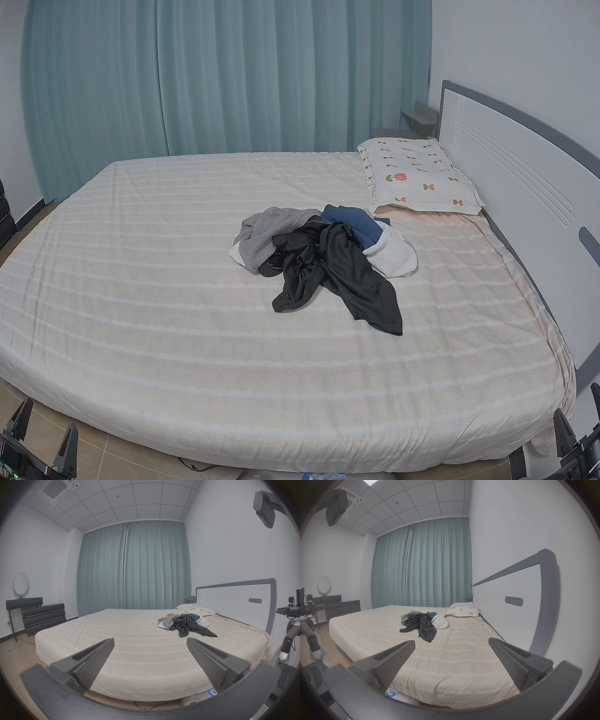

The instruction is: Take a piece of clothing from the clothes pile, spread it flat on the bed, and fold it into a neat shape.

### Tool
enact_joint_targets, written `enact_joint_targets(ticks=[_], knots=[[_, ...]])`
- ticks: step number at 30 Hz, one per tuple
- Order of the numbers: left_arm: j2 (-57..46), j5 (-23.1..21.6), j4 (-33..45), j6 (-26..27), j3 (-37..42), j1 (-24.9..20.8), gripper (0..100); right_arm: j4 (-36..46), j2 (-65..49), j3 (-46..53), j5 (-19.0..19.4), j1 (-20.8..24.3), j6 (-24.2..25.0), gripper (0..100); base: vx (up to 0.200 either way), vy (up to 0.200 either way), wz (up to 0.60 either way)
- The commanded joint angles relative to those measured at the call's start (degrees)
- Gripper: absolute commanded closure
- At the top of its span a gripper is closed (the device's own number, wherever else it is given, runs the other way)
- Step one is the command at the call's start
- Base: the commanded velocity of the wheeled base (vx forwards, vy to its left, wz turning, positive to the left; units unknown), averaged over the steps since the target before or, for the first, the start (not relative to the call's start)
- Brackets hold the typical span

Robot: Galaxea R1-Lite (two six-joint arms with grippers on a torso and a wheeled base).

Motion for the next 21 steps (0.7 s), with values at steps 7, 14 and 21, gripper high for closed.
enact_joint_targets(ticks=[7,14,21], knots=[[-1.0,0.0,0.0,0.0,1.0,0.0,0,2.0,12.7,-15.4,2.3,1.0,-0.5,0,0.000,0.000,0.00],[-1.0,0.0,0.0,0.0,1.0,0.0,0,-2.7,45.1,-14.8,7.4,4.9,-0.5,0,0.000,0.000,0.00],[-1.0,0.0,0.0,0.0,1.0,0.0,0,-16.3,71.7,-18.7,6.8,8.9,2.8,0,0.000,0.000,0.00]])
